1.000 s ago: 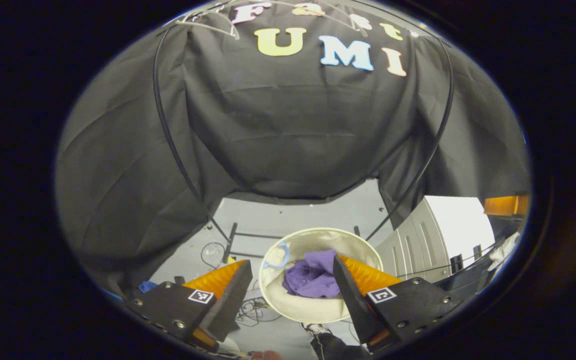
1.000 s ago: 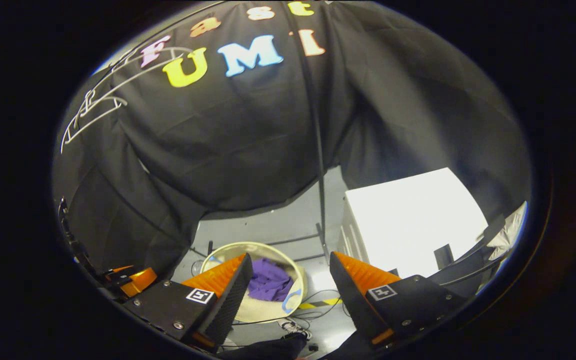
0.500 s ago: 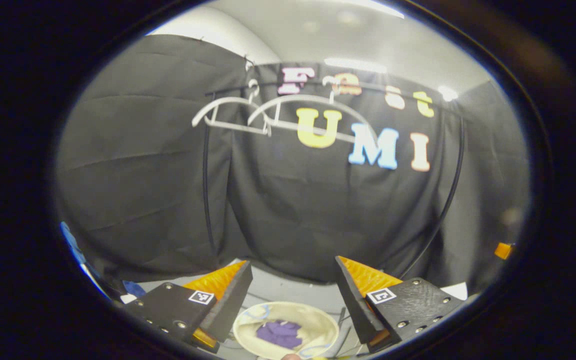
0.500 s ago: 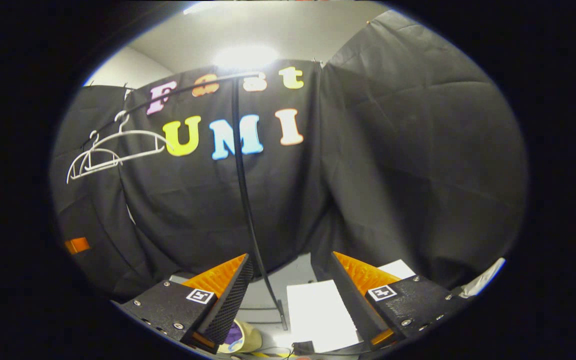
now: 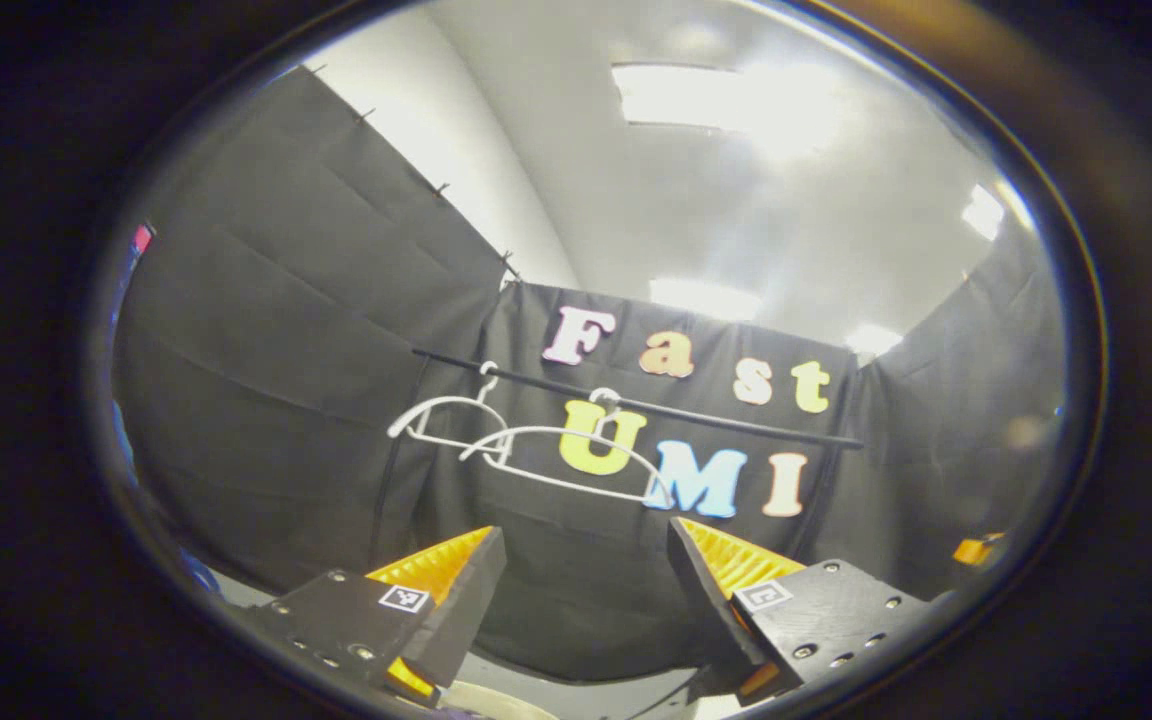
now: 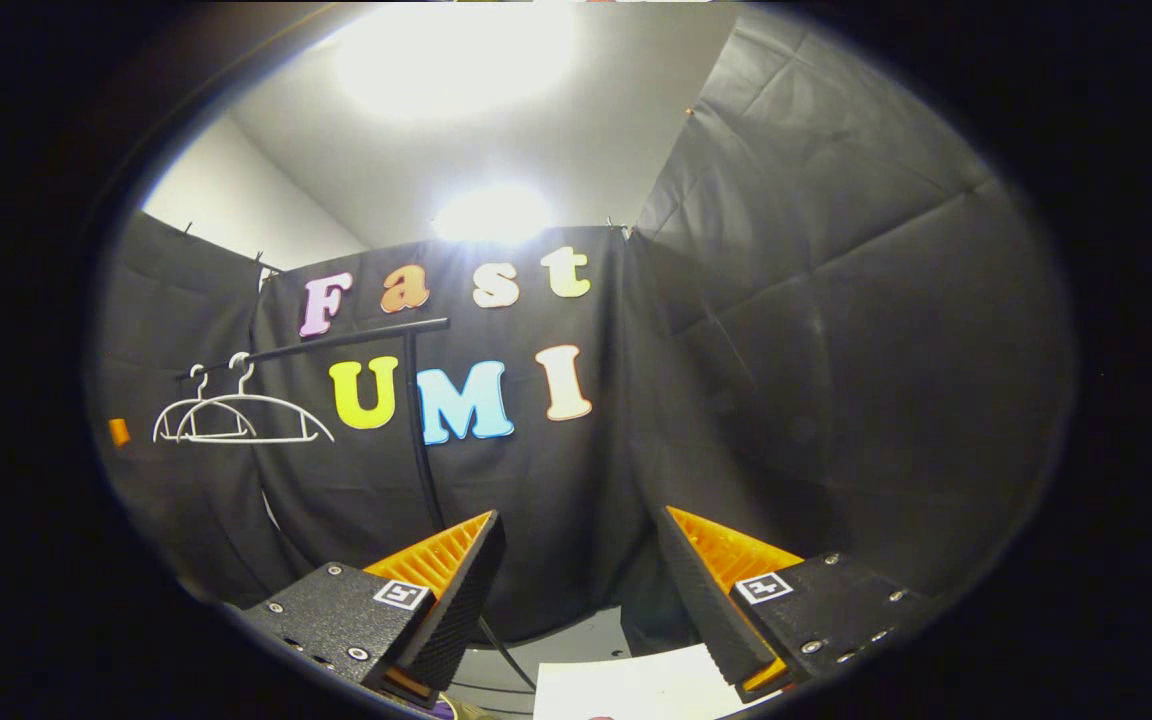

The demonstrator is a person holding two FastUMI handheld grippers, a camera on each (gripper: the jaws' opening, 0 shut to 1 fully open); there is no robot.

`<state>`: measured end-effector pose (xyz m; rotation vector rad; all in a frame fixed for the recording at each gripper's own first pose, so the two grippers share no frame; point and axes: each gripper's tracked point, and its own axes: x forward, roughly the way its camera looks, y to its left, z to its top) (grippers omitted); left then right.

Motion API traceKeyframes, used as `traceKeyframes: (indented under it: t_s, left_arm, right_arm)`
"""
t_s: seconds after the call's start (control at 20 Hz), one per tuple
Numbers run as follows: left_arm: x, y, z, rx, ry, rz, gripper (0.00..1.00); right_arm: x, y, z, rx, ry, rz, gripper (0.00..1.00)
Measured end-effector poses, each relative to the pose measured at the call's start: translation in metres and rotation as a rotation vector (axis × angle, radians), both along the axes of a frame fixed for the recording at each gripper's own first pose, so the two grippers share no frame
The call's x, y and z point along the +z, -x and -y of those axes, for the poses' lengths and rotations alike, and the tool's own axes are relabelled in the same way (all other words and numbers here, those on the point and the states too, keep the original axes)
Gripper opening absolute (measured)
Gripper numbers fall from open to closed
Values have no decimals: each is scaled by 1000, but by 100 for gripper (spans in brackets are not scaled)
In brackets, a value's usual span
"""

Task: Grasp the clothes on the hanger with both hands and then place them into the laundry hamper below.

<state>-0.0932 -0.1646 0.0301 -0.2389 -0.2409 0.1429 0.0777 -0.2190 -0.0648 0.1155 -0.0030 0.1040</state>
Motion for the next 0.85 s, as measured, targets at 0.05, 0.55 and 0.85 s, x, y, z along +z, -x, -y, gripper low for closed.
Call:
traceKeyframes:
  t_s: [0.05,0.55,0.85]
  left_arm:
    - [5,6,7,-28,12,11,91]
    - [14,0,27,-22,-216,7,98]
    - [35,-8,2,-4,-212,42,97]
  right_arm:
    - [-3,0,9,-24,6,6,95]
    - [19,1,-16,53,29,96,95]
    - [31,-5,-31,56,57,123,95]
